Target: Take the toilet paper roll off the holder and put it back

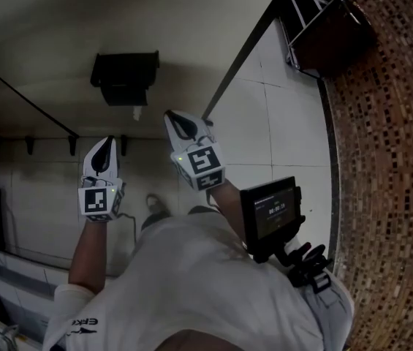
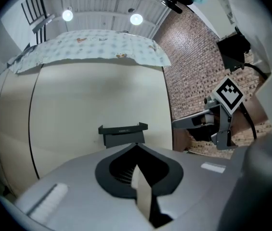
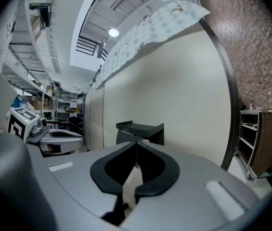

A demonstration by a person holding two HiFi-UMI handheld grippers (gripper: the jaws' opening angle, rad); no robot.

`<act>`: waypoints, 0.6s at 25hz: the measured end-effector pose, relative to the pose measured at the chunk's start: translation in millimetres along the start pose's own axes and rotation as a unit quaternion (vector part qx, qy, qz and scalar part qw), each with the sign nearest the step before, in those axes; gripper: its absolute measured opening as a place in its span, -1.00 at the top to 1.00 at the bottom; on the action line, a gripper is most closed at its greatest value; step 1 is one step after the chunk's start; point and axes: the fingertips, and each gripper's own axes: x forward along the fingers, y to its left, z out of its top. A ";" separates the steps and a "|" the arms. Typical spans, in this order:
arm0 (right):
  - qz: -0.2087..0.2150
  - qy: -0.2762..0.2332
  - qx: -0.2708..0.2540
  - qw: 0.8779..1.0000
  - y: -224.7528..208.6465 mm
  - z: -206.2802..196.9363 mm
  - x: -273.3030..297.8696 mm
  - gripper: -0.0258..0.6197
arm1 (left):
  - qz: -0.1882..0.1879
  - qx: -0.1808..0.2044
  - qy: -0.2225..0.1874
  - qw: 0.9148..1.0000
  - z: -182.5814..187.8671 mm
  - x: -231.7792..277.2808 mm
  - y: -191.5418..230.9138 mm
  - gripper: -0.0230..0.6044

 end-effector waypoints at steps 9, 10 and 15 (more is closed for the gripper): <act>0.058 -0.030 0.006 0.998 -1.6 -6.8 -88.6 0.88 | 0.061 -0.007 -0.014 0.998 17.0 -53.4 -81.7 0.92; 0.064 -0.031 0.007 0.997 -2.2 -10.5 -101.1 0.88 | 0.066 -0.006 -0.017 0.998 16.8 -59.8 -94.3 0.92; 0.092 -0.036 -0.004 0.995 -1.1 -19.5 -158.3 0.88 | 0.082 0.004 -0.027 0.996 17.7 -92.7 -155.6 0.92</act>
